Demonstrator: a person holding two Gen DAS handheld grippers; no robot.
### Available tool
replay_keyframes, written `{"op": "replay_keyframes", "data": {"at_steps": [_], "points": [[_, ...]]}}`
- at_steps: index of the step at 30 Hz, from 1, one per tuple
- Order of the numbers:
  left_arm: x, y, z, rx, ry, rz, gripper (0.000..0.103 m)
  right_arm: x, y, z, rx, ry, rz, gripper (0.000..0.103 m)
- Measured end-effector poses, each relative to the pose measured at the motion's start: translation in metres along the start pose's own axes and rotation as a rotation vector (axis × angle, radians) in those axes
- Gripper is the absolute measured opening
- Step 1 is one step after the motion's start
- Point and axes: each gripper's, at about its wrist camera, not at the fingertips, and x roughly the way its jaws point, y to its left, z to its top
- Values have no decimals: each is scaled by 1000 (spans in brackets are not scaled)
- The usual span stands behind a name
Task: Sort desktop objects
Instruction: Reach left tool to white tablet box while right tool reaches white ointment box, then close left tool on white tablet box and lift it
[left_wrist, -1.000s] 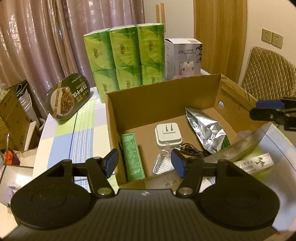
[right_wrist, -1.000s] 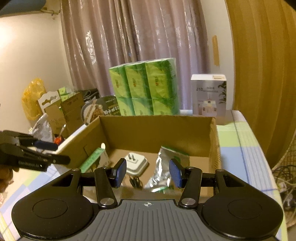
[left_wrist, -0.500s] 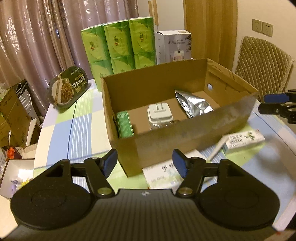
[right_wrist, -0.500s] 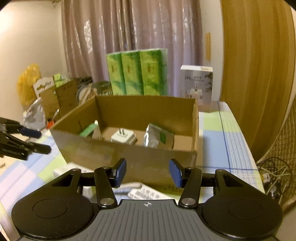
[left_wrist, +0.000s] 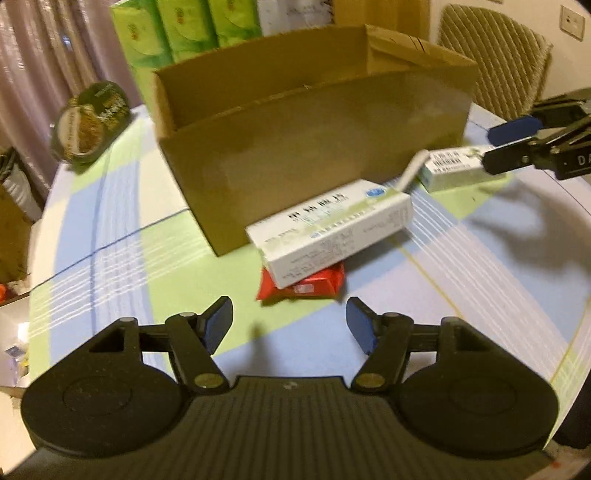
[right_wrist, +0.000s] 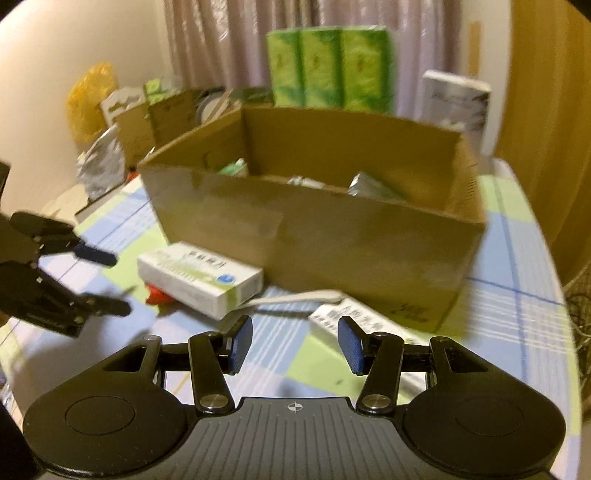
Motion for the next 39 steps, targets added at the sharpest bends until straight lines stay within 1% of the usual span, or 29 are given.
{"op": "replay_keyframes", "data": {"at_steps": [3,6,12,17,21,28,32,39], "points": [[5,-3,3,29,-14,-14,65,12,9,-2,-28,42,25,49],[11,-4,8,76,-29,-11,65,21,15,-4,-44,64,46,49],[15,-9,14,121,-46,-59,65,32,15,-2,-47,80,78,49],[16,-18,14,168,-44,-69,66,42,18,2,-41,85,105,49],[18,-16,14,166,-39,-74,66,50,21,5,-35,88,138,49],[24,-15,12,184,-20,-71,66,60,25,8,-20,75,170,49],[26,-15,12,194,-30,-90,66,60,30,9,-39,68,200,49],[18,-19,9,222,-49,-105,66,51,33,8,-55,65,210,49]]}}
